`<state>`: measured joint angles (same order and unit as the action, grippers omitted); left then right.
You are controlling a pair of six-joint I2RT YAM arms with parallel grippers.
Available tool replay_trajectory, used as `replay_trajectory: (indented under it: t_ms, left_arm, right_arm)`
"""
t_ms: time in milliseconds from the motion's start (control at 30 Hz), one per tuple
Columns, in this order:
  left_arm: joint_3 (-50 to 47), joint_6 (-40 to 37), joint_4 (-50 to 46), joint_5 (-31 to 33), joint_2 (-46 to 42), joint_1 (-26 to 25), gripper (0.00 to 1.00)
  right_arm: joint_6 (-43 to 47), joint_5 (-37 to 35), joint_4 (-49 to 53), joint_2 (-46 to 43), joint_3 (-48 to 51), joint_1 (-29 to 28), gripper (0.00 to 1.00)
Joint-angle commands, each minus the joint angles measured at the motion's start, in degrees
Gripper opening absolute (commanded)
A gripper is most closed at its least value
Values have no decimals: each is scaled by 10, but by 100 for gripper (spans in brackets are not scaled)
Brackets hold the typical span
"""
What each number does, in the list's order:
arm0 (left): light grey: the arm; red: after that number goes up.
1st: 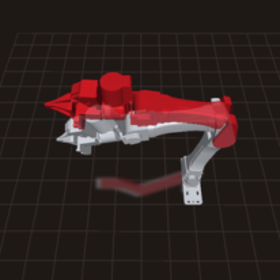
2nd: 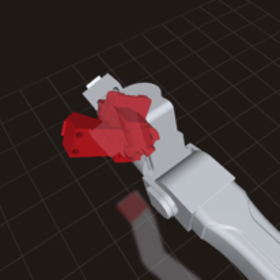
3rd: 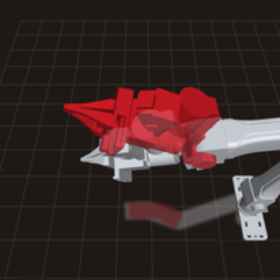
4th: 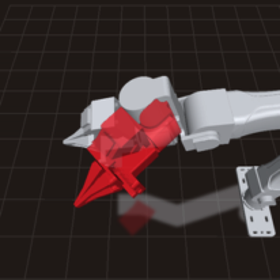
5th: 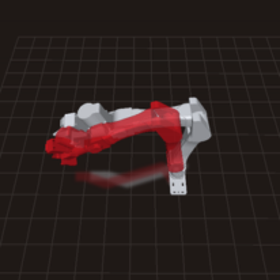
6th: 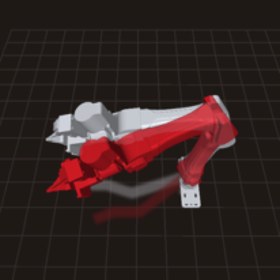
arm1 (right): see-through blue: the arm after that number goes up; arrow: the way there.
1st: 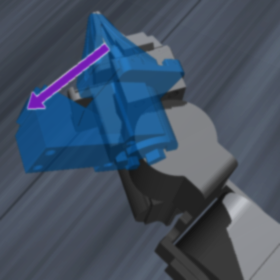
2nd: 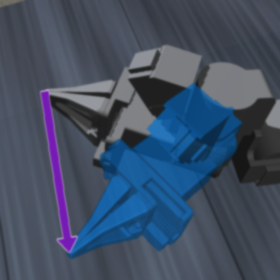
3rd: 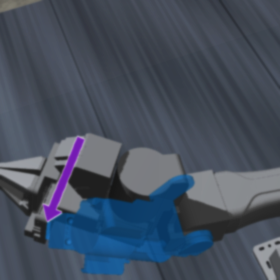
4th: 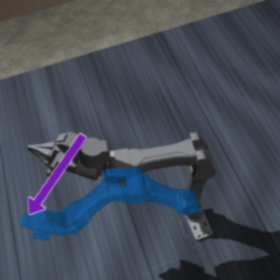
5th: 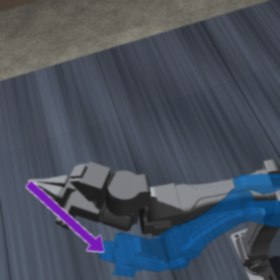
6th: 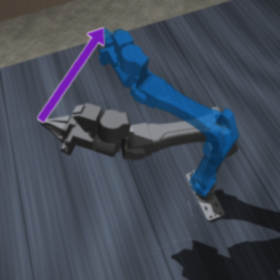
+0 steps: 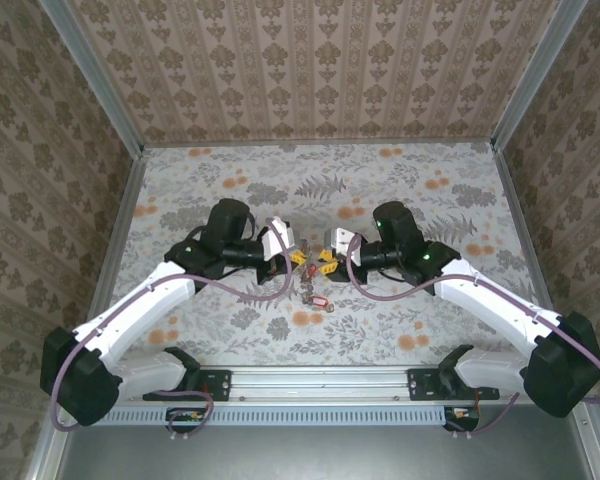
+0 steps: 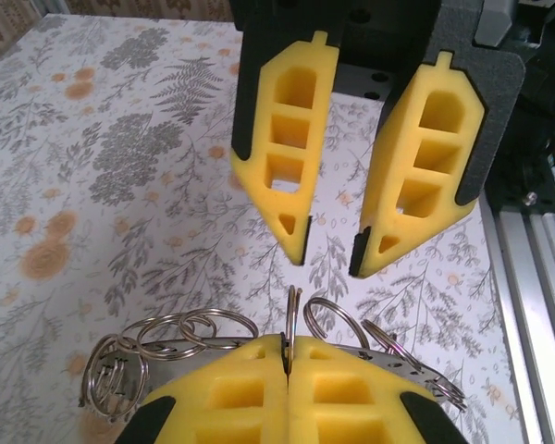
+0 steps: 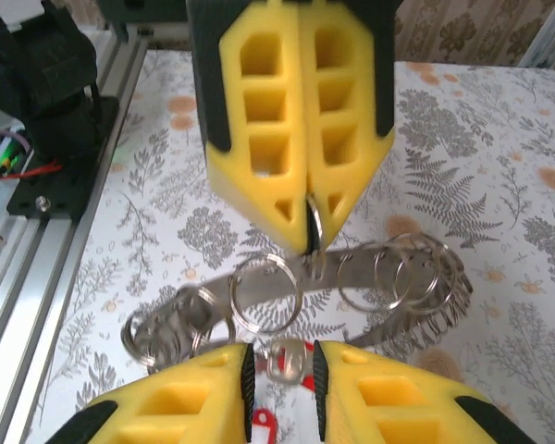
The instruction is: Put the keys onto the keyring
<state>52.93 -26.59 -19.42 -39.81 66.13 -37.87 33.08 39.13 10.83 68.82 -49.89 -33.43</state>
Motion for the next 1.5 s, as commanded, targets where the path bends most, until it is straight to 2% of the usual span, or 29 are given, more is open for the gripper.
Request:
replay_trajectory:
  t_ms: [0,333,633,867,967,1133,1200,1300,1467]
  left_arm:
    - [42,-43,-68,25,11,-11,0]
    - [79,-70,-112,54,42,-31,0]
    - [85,-72,-109,39,50,-33,0]
    - [85,-74,-103,33,52,-33,0]
    - [86,-73,-101,33,51,-33,0]
    - [83,-67,-92,33,48,-33,0]
    - [78,-56,-78,33,45,-31,0]
    - [66,-35,-57,33,34,-23,23]
    - [29,-22,-37,5,-11,-5,27]
  right_arm:
    - [51,-11,77,10,-35,-1,27]
    - [70,-29,50,23,-43,-15,19]
    - [65,-47,5,31,-33,-25,24]
    - [52,-43,-30,47,-29,-34,24]
    - [53,-42,-28,50,-28,-36,18]
    - [52,-37,-27,50,-19,-36,1]
    - [44,-30,-35,48,-14,-35,0]
    - [-7,-13,-112,35,18,-32,0]
    - [-137,19,-301,14,88,-18,0]
